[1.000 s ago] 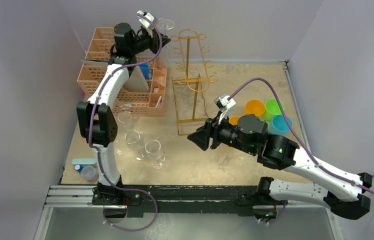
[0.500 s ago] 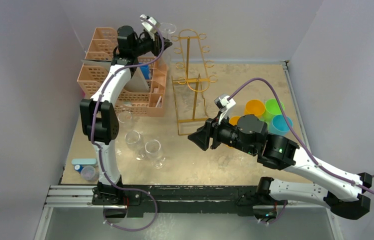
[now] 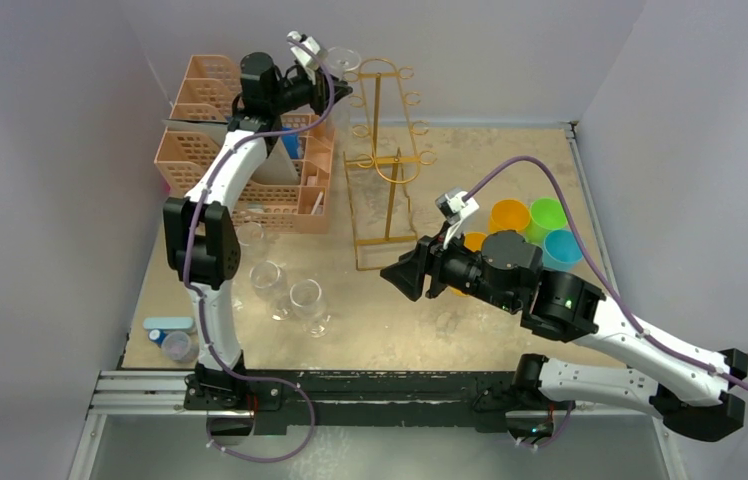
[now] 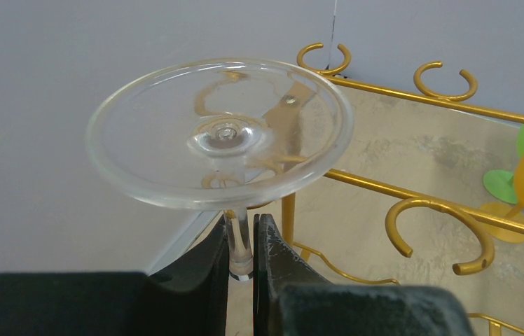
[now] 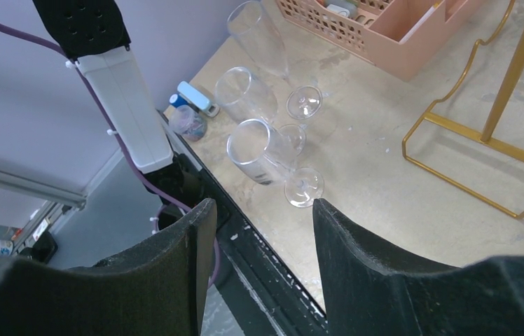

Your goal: Place the wine glass upside down on the wine glass rack

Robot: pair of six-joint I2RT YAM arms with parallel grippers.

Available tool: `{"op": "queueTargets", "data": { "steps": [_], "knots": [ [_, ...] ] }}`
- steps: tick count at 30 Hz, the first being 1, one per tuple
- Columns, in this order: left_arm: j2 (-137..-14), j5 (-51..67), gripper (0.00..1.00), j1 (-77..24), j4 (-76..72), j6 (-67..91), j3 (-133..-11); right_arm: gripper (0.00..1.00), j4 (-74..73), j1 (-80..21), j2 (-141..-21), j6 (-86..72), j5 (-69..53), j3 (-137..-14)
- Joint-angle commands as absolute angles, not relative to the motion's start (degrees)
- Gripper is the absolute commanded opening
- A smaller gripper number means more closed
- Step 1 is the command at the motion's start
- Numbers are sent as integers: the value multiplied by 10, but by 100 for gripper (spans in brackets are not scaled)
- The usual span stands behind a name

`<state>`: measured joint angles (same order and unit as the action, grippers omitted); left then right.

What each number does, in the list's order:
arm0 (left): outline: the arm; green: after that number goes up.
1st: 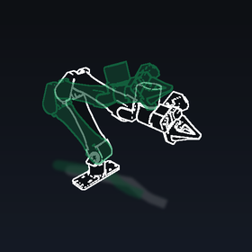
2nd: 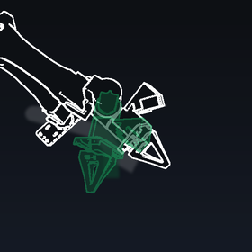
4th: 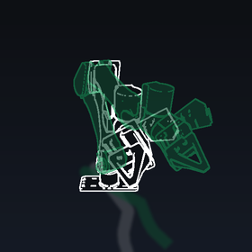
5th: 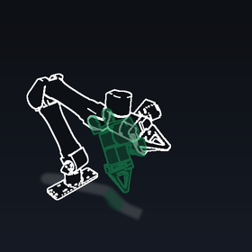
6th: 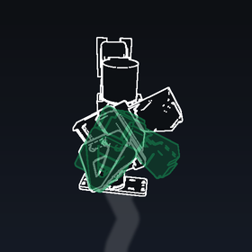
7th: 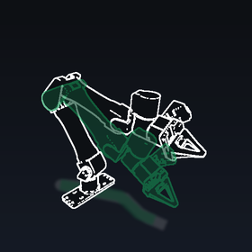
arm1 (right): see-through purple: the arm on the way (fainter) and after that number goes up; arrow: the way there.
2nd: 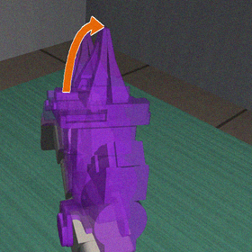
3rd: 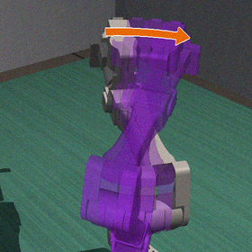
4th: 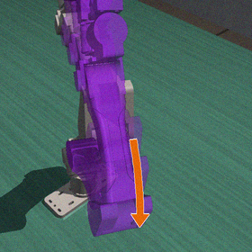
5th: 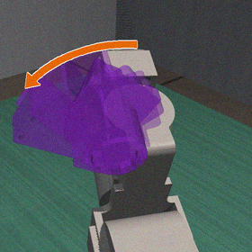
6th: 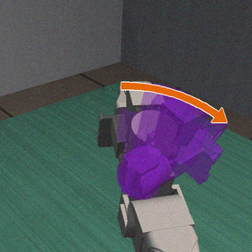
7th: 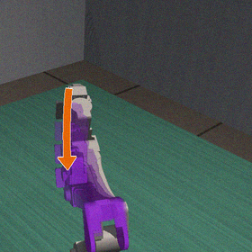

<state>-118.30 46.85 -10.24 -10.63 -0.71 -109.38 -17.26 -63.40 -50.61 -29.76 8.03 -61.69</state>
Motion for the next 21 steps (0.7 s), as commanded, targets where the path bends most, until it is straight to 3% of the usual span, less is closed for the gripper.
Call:
{"op": "queueTargets", "data": {
  "steps": [1, 7, 12, 21],
  "knots": [
    [-1185, 477, 0, -107, -131, -20, -1100, 56, -162, -637, -501, -288, 91, -618],
    [-1189, 470, 0, -107, -126, -21, -1100, 56, -162, -637, -501, -287, 93, -618],
    [-1187, 400, 0, -107, -137, -8, -1092, 56, -161, -637, -502, -288, 92, -617],
    [-1204, 448, 0, -108, -119, -5, -1109, 56, -161, -637, -502, -287, 94, -616]
  ]
}}
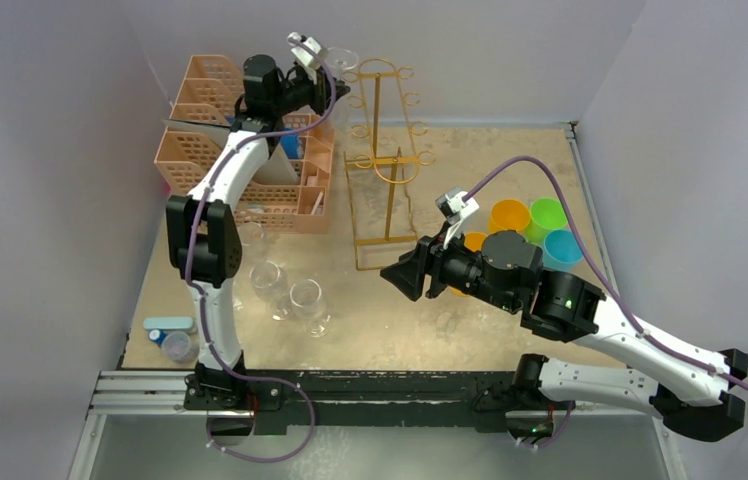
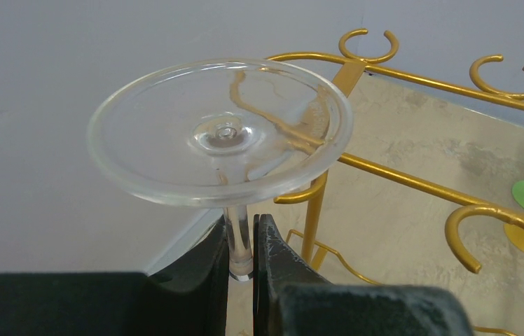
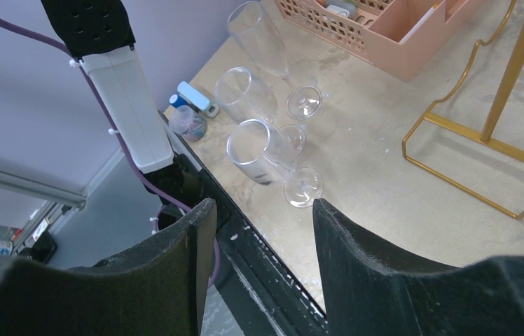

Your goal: Place the wine glass upside down on the wine glass rack

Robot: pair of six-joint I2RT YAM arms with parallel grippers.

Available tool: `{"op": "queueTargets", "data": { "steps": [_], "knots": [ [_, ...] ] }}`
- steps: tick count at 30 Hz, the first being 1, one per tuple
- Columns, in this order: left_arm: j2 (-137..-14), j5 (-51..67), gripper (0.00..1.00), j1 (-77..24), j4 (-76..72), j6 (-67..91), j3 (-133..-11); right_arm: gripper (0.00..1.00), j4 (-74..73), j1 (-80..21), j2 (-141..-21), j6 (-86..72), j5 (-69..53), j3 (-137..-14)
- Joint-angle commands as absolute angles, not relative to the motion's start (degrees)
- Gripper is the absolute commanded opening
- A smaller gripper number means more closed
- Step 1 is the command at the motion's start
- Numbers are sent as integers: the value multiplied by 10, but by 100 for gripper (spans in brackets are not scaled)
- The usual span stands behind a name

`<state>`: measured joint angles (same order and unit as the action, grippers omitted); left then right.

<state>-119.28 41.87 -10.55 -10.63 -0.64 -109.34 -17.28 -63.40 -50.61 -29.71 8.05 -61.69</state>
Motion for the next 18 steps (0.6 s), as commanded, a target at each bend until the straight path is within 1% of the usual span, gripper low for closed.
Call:
{"op": "queueTargets", "data": {
  "steps": [1, 18],
  "knots": [
    [-1203, 455, 0, -109, -120, -5, -1107, 56, -161, -637, -501, -287, 95, -616],
    [-1189, 488, 0, -118, -149, -25, -1080, 56, -165, -637, -506, -287, 93, -621]
  ]
}}
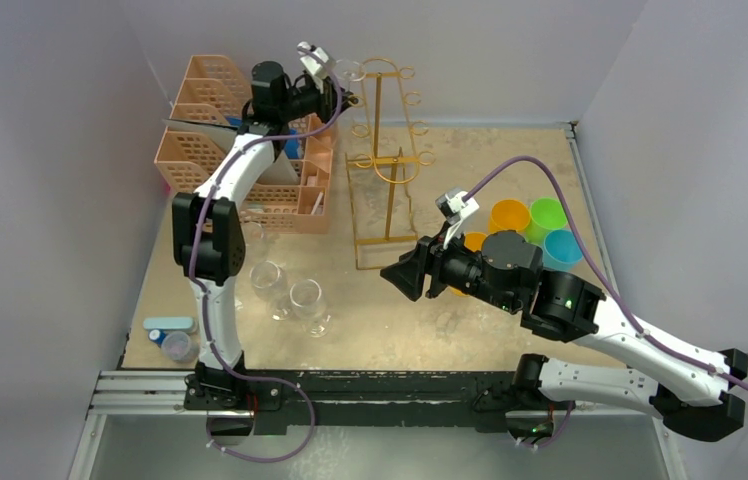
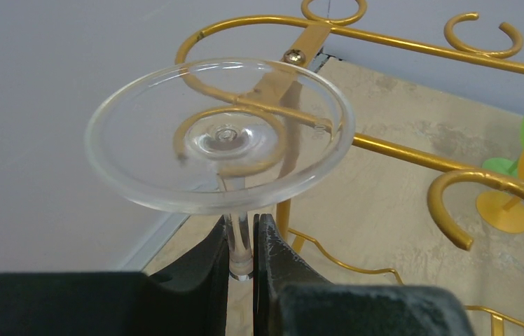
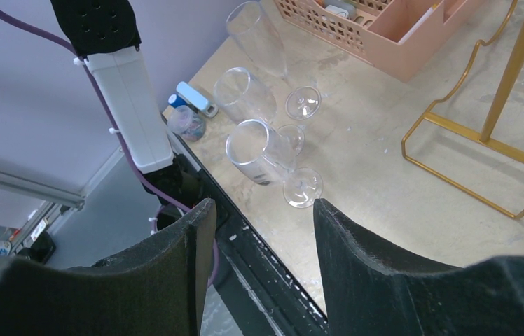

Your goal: Place the wine glass upside down on the wine glass rack

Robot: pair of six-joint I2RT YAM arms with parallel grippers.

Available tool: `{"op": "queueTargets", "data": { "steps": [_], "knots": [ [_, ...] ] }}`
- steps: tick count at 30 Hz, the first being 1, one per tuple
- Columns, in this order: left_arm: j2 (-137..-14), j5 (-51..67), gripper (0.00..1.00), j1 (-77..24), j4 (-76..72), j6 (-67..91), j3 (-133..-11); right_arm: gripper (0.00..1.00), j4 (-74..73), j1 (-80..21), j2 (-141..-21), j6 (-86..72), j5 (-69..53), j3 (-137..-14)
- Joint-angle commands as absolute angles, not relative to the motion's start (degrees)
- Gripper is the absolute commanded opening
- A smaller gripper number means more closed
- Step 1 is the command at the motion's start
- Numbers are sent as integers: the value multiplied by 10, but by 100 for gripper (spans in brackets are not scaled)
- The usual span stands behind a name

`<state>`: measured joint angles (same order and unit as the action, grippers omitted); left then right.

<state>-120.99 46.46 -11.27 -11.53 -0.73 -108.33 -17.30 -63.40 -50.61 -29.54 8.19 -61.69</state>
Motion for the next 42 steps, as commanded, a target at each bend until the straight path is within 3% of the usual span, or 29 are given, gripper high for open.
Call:
{"op": "queueTargets", "data": {
  "steps": [1, 6, 15, 18, 27, 42],
  "knots": [
    [-1188, 488, 0, -119, -148, -28, -1080, 56, -165, -637, -506, -286, 93, -621],
    [-1188, 474, 2, -123, -134, -38, -1079, 56, -165, -637, -506, -286, 93, -621],
    [-1160, 459, 36, -123, -110, -15, -1063, 56, -165, -637, -512, -284, 94, -624],
    [-1135, 460, 41, -123, -119, -14, -1041, 56, -164, -637, -513, -283, 93, -626],
    [-1040, 417, 48, -122, -141, -7, -962, 56, -161, -637, -509, -281, 98, -626],
    [-832, 104, 52, -122, 71, 71, -902, 57, -193, -636, -516, -329, 124, -631]
  ]
}}
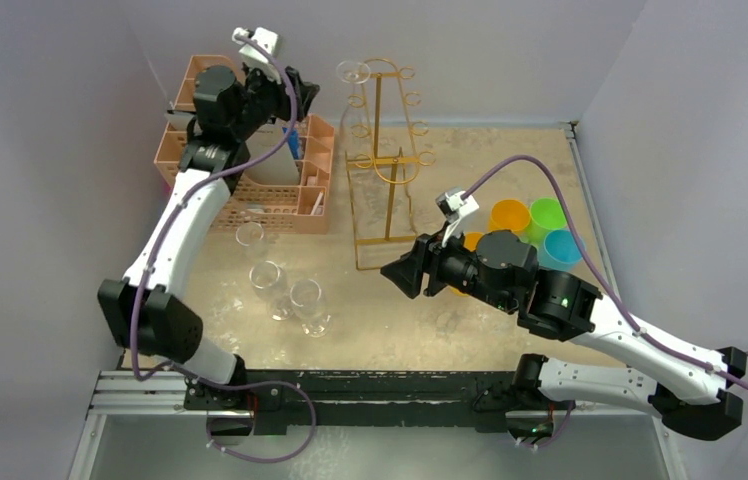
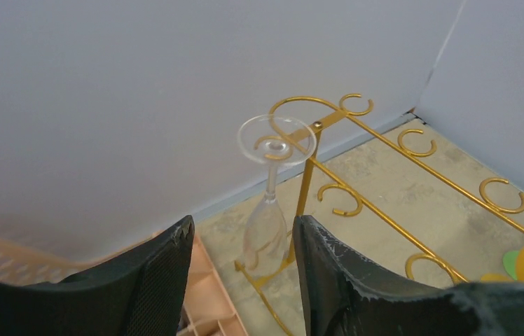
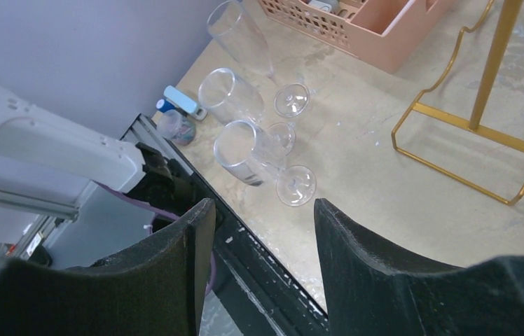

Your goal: Place the wine glass upside down on the wine glass rack

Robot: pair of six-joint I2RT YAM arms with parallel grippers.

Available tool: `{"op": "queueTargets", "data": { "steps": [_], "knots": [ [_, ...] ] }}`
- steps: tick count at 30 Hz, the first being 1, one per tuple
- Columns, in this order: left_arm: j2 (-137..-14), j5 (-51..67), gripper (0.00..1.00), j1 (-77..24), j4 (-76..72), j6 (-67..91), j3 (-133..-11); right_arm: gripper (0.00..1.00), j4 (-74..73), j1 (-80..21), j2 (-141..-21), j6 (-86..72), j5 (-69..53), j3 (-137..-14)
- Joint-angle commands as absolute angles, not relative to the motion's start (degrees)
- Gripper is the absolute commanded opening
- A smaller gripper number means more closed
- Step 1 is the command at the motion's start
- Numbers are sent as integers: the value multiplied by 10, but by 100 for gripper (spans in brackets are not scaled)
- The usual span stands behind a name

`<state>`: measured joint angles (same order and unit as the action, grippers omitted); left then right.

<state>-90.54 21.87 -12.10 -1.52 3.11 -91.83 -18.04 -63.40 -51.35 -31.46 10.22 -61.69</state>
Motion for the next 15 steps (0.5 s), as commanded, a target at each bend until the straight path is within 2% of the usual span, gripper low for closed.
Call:
{"op": "queueTargets", "data": {
  "steps": [1, 6, 10, 15],
  "knots": [
    [-814, 87, 53, -122, 97, 80, -900, 57, -197, -637, -520, -331, 123, -634],
    [-703, 2, 53, -122, 252, 212, -883, 57, -216, -637, -551, -334, 112, -649],
    [-609, -8, 58, -122, 343, 283, -845, 57, -229, -637, -586, -334, 84, -669],
    [-488, 42, 65, -122, 407, 289, -786, 57, -244, -638, -635, -333, 38, -701]
  ]
}}
